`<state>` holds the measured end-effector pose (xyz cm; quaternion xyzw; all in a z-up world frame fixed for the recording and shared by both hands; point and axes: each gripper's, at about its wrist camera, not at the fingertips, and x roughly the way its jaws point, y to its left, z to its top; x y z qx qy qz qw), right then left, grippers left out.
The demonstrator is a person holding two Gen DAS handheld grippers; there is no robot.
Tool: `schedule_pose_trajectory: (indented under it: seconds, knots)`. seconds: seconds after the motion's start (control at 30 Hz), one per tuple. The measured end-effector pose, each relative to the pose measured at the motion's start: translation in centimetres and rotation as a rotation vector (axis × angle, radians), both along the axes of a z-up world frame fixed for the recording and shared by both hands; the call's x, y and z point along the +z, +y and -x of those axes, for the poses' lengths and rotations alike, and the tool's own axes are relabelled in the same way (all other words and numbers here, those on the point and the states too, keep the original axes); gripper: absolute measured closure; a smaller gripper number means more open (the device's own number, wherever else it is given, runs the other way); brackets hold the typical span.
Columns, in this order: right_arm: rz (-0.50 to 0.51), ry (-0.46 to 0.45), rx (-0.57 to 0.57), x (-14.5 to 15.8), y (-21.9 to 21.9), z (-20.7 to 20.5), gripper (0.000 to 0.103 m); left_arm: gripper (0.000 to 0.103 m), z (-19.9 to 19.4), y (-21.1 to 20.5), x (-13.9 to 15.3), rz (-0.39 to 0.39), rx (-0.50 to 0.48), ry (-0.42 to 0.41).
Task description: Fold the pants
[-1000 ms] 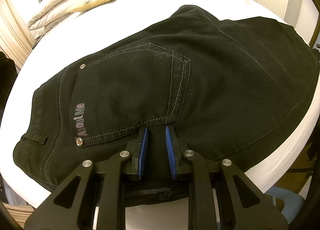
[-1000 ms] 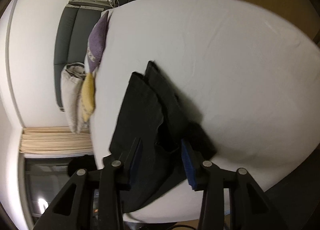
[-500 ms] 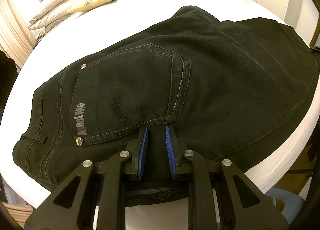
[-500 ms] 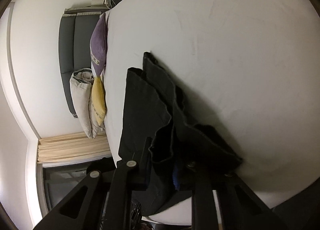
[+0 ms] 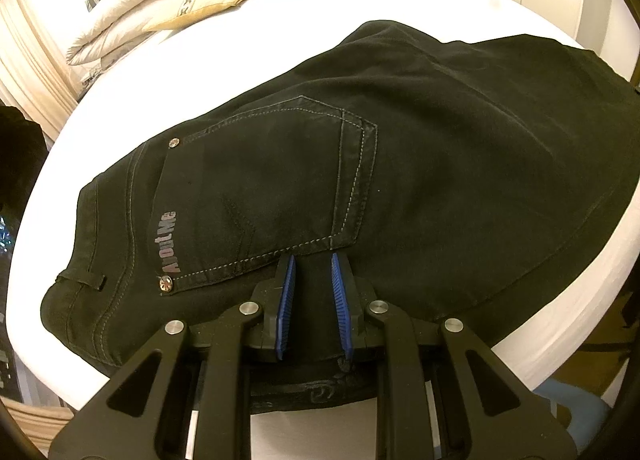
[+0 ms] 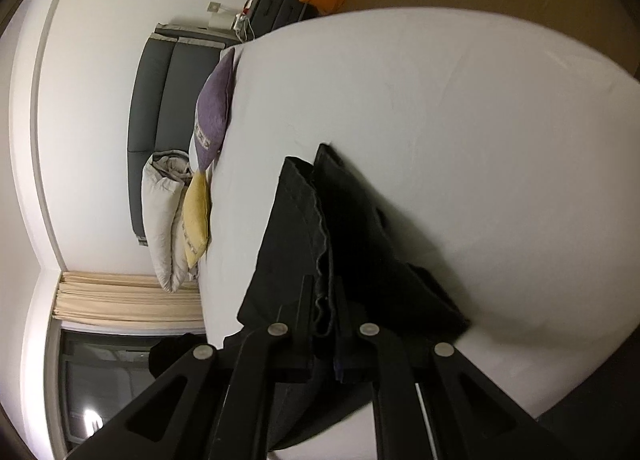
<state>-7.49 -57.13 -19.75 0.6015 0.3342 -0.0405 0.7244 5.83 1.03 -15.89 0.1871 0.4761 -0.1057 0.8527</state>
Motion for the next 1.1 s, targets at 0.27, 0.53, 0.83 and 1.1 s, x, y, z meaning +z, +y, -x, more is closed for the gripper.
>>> schedule_pose_trajectory:
  seconds: [0.27,0.53,0.83,1.1]
  knots:
    - [0.003,0.010,-0.023,-0.5,-0.2,0.9,0.096,0.085,0.2,-0.5,0.1,-0.014,-0.018,0.002]
    - [0.011,0.028,-0.044,-1.2,-0.2,1.2,0.096,0.085,0.3,-0.8,-0.2,-0.034,-0.040,-0.011]
    - [0.091,0.050,-0.025,-1.2,0.2,1.6,0.096,0.085,0.5,-0.3,-0.4,-0.025,-0.046,-0.013]
    - [0.017,0.040,-0.055,-2.6,-1.1,2.8,0.096,0.085,0.8,0.8,-0.2,0.003,-0.045,-0.017]
